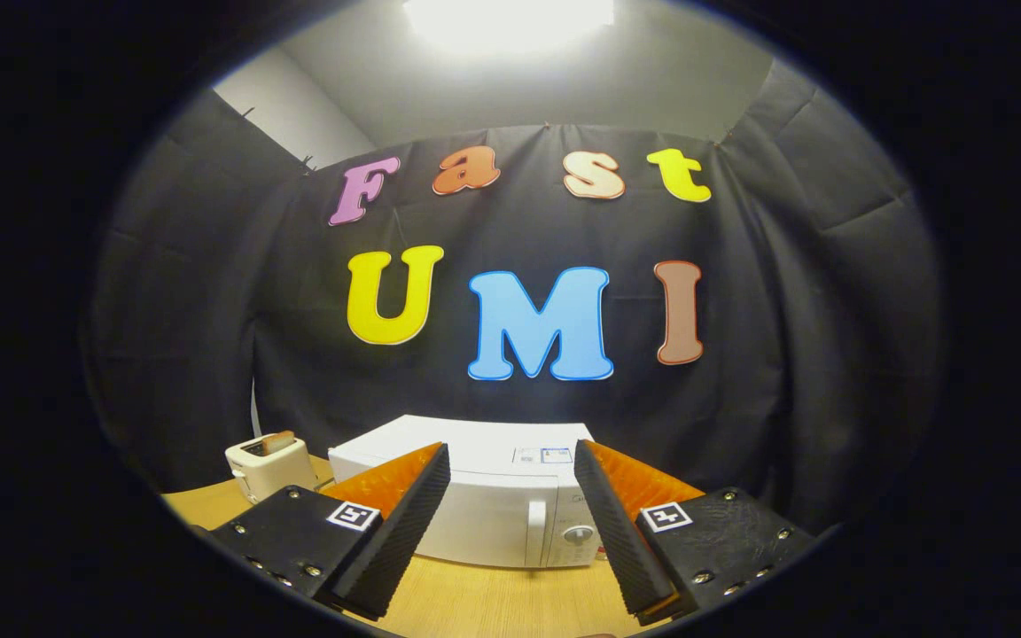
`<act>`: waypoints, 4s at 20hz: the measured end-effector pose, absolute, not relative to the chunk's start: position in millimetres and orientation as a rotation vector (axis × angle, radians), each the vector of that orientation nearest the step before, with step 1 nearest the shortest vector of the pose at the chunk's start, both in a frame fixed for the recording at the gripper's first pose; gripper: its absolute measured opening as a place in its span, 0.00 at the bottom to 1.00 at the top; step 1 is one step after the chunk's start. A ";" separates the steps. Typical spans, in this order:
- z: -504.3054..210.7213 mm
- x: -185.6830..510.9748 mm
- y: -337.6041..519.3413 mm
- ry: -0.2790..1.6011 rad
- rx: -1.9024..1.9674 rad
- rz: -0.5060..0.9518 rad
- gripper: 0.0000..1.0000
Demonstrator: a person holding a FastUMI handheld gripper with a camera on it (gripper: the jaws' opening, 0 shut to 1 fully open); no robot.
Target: Open the microwave, put the food inside, and close the microwave door.
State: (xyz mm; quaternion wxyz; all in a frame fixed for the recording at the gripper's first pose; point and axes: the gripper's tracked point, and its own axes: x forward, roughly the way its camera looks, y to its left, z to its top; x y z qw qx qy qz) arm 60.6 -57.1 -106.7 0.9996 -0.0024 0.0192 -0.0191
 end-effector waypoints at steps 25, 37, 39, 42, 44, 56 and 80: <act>-300.1 190.9 -96.3 0.161 -0.033 -0.127 0.92; -305.6 196.0 -90.8 0.182 -0.006 -0.139 0.27; -304.3 195.2 -89.5 0.192 0.011 -0.138 0.19; -304.8 192.5 -89.4 0.196 0.030 -0.132 0.13; -303.9 192.9 -87.8 0.195 0.032 -0.111 0.13; -299.7 169.4 -78.0 0.173 -0.003 -0.029 0.12; -289.8 -31.9 119.9 0.274 0.011 0.330 0.11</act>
